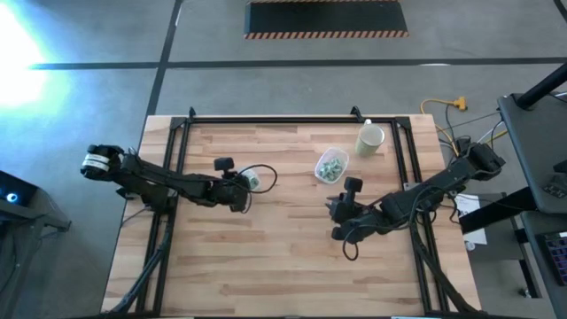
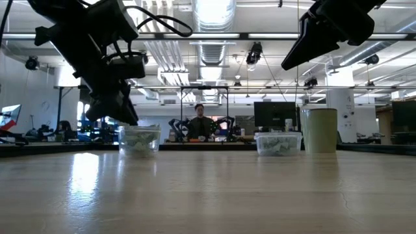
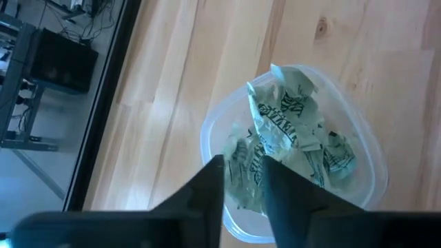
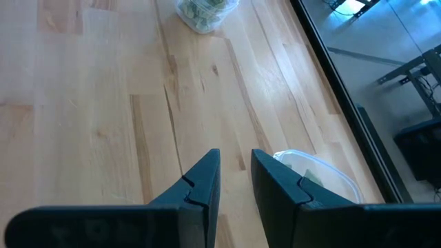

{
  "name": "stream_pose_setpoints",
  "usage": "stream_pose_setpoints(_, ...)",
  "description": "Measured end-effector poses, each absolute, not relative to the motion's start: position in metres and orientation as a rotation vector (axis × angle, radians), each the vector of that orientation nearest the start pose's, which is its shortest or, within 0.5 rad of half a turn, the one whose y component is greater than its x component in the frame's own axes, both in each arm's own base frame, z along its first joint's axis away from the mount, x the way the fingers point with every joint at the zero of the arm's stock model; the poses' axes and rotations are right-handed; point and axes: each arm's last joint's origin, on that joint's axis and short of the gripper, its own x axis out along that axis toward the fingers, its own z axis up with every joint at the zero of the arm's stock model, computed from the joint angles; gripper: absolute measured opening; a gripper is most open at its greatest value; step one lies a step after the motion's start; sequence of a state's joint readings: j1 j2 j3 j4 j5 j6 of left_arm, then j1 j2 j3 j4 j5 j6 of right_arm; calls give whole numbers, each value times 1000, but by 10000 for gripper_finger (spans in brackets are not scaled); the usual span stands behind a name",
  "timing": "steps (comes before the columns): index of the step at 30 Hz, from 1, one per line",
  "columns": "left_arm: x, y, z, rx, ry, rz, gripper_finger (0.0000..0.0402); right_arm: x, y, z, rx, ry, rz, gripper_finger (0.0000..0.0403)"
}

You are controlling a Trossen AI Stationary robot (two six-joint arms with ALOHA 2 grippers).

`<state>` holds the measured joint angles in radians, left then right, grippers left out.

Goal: Pick and place items into bin
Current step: Put the stevia packet into the left transparent bin, then return to Home Position

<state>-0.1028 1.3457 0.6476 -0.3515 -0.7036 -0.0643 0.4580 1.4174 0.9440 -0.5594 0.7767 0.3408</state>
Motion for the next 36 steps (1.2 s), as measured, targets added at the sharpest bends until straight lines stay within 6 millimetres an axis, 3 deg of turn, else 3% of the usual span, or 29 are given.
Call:
stream_pose_setpoints(5, 233, -5, 172, 363, 957, 586, 129, 251, 101, 230, -282, 774, -424, 72)
stream_pose_setpoints(9, 234, -5, 180, 369, 919, 622, 153, 251, 101, 230, -282, 774, -423, 72)
stream_pose_setpoints(23, 204, -13, 208, 206, 864, 555, 154, 251, 101, 228, -303, 779, -417, 73)
stream_pose_setpoints(32, 185, -42, 249, 266, 580, 263, 154, 265, 112, 250, -450, 659, -309, 73)
stream_pose_setpoints(36, 170, -42, 272, 280, 410, 291, 154, 262, 110, 257, -460, 636, -344, 73)
